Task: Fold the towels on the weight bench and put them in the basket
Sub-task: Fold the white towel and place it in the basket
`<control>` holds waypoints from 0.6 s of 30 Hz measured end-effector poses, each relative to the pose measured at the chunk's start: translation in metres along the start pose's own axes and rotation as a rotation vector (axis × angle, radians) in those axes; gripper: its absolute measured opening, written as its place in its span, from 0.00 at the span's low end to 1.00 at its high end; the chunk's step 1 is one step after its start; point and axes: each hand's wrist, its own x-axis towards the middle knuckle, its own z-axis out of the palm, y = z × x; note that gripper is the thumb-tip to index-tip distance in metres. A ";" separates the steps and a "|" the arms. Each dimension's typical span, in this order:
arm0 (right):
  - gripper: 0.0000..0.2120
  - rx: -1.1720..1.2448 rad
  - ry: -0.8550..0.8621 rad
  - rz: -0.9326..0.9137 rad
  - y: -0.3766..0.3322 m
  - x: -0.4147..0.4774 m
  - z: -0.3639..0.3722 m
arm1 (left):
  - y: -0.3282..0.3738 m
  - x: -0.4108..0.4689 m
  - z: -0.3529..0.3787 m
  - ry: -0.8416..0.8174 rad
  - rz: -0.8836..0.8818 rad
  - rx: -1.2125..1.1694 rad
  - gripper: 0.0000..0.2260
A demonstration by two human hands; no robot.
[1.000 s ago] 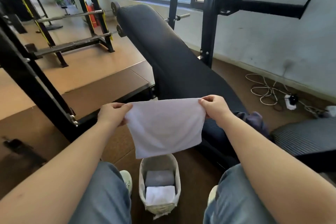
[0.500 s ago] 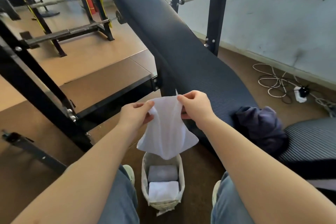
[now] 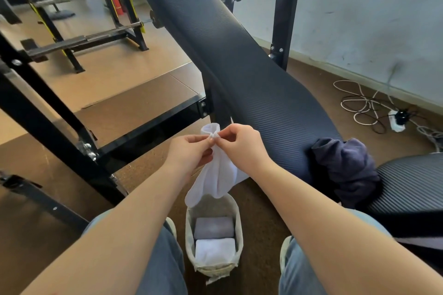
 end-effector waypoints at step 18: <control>0.03 -0.080 0.062 -0.061 0.007 0.003 -0.011 | 0.009 0.009 0.004 -0.025 -0.107 -0.039 0.09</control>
